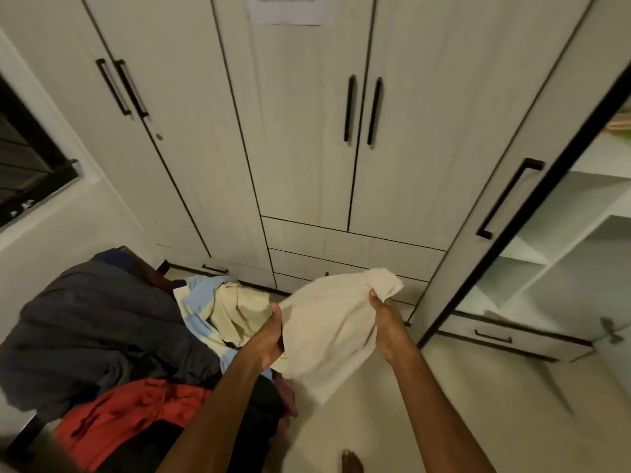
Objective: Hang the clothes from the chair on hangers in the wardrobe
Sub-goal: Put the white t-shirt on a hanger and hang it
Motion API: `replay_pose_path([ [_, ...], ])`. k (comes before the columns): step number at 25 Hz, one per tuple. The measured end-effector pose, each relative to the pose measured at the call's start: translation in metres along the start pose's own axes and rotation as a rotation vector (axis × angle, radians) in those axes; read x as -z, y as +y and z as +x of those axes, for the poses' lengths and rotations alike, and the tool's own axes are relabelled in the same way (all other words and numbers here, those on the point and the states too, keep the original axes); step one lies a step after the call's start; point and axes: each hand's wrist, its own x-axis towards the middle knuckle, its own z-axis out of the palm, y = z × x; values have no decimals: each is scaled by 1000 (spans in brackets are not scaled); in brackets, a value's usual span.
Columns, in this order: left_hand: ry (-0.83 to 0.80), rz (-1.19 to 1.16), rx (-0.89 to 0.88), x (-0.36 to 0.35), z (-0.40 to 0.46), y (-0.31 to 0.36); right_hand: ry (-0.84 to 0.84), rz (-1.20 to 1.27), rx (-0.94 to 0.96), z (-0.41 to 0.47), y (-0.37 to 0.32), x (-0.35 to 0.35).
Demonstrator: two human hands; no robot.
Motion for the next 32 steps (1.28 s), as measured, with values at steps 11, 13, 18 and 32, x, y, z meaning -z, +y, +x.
replay_pose_path([
  [11, -228, 495, 243, -132, 2, -52, 8, 433, 45, -66, -31, 129],
  [13, -322, 568, 276, -156, 9, -67, 26, 456, 53, -75, -35, 151],
  [18, -522, 355, 399, -240, 9, -85, 27, 484, 63, -91, -42, 205],
  [32, -261, -226, 98, -465, 19, -107, 14, 177, 315, -124, -41, 446],
])
